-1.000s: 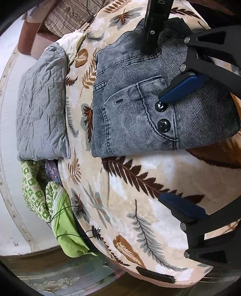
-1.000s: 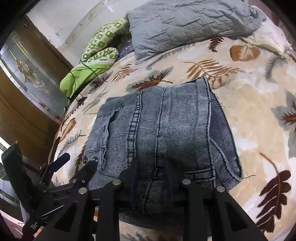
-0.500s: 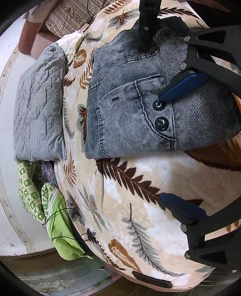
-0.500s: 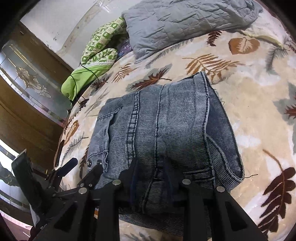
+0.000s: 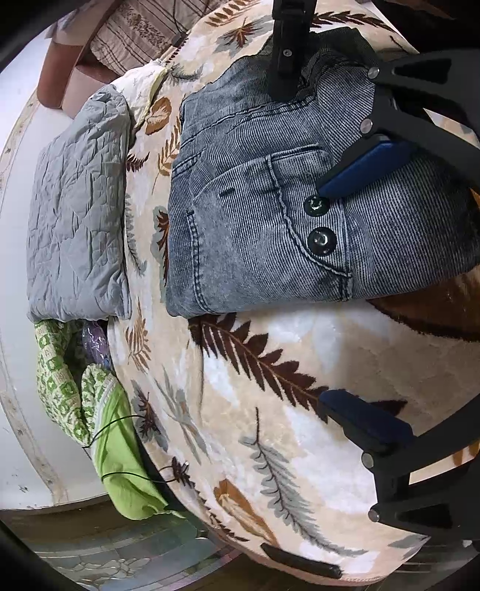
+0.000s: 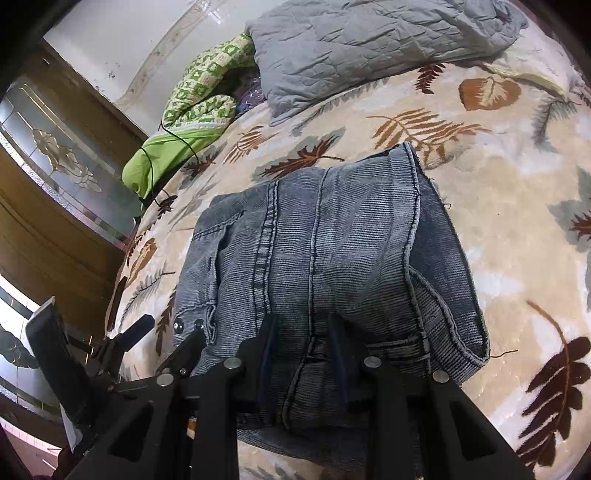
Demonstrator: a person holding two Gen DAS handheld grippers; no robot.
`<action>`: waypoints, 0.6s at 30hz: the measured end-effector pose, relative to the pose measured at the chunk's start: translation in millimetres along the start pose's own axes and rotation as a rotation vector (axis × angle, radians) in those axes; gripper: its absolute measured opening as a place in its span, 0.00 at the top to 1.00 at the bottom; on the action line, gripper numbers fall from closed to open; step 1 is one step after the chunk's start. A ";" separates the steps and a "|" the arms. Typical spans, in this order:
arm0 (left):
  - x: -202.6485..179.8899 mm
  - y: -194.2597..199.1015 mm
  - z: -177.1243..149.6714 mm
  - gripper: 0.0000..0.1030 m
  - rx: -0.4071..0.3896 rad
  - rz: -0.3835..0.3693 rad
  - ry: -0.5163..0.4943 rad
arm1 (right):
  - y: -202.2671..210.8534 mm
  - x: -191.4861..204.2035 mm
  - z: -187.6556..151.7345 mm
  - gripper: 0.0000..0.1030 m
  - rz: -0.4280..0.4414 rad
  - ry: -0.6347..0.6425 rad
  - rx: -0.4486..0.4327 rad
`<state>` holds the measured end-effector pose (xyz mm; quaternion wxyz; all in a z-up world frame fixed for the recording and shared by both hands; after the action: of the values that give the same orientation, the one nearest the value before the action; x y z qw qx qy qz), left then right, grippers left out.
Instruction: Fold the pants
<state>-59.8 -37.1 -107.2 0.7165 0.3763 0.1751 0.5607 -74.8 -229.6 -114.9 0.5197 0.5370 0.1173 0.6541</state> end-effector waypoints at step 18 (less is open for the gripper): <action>16.3 -9.2 -16.2 0.00 0.084 -0.177 0.171 | 4.0 -1.4 -4.7 0.69 0.016 0.023 -0.019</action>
<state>-59.5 -17.1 -121.8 0.7293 0.3399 0.2914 0.5174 -81.1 -230.6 -114.7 0.5182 0.5256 0.1129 0.6652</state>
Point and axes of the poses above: each gripper's, at about its wrist camera, not at the fingertips, and y roughly against the way its jaws point, x to its left, z to its top, the point moved 4 cm from there along -y, roughly the way its jaws point, and after that the axes turned 8 degrees about -y, right-handed, at the moved point
